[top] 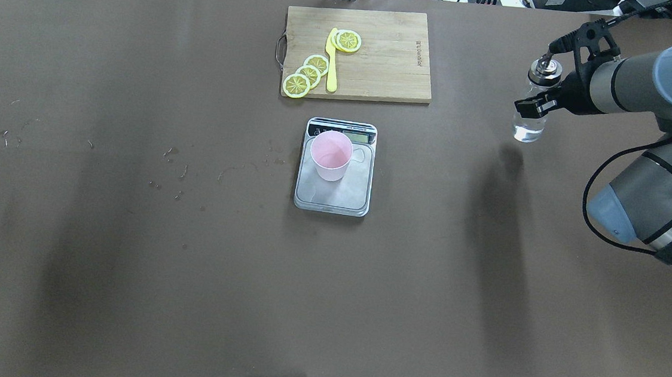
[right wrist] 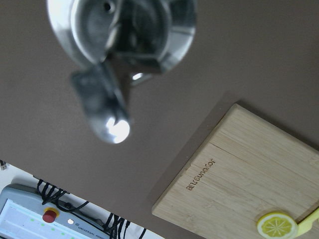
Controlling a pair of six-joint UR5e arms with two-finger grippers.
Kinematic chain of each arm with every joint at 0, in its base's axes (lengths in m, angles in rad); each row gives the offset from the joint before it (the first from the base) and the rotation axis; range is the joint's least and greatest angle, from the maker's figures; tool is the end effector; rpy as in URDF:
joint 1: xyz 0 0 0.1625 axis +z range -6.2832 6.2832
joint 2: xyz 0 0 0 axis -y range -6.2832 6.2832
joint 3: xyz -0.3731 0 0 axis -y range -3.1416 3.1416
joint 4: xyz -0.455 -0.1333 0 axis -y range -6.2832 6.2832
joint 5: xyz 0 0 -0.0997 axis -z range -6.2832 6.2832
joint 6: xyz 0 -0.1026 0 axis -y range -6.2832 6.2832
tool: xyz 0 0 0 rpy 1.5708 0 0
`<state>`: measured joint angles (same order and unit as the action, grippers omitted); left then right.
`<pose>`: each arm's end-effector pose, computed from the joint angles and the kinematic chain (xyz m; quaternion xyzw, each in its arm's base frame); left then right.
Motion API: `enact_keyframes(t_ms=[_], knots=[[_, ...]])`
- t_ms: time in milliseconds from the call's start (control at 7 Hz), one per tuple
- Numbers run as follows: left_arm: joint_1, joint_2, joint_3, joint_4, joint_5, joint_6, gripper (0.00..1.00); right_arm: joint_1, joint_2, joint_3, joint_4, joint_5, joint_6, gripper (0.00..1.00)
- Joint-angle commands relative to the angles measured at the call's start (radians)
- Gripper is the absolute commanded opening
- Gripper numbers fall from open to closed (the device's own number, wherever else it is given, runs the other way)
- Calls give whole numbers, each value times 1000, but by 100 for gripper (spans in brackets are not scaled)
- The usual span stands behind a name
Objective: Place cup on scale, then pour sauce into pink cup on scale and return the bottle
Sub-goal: 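Lower the bottle onto the table with the right gripper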
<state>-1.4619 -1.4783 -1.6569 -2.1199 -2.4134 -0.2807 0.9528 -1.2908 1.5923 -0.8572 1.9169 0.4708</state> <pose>0.0024 -0.5441 0.5439 0.1637 0.4339 0.0338 0.8853 -0.3092 -0.6049 0.3522 0.3316 -0.3767 -0.1468 0.8524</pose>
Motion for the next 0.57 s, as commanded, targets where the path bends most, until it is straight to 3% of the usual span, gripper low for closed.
enact_keyframes(t_ms=[0,429], knots=[[0,0,-1,0,0,-2,97,18,-88,3,112,16,12,0],[0,0,-3,0,0,-2,97,18,-183,-11,257,8,38,0]])
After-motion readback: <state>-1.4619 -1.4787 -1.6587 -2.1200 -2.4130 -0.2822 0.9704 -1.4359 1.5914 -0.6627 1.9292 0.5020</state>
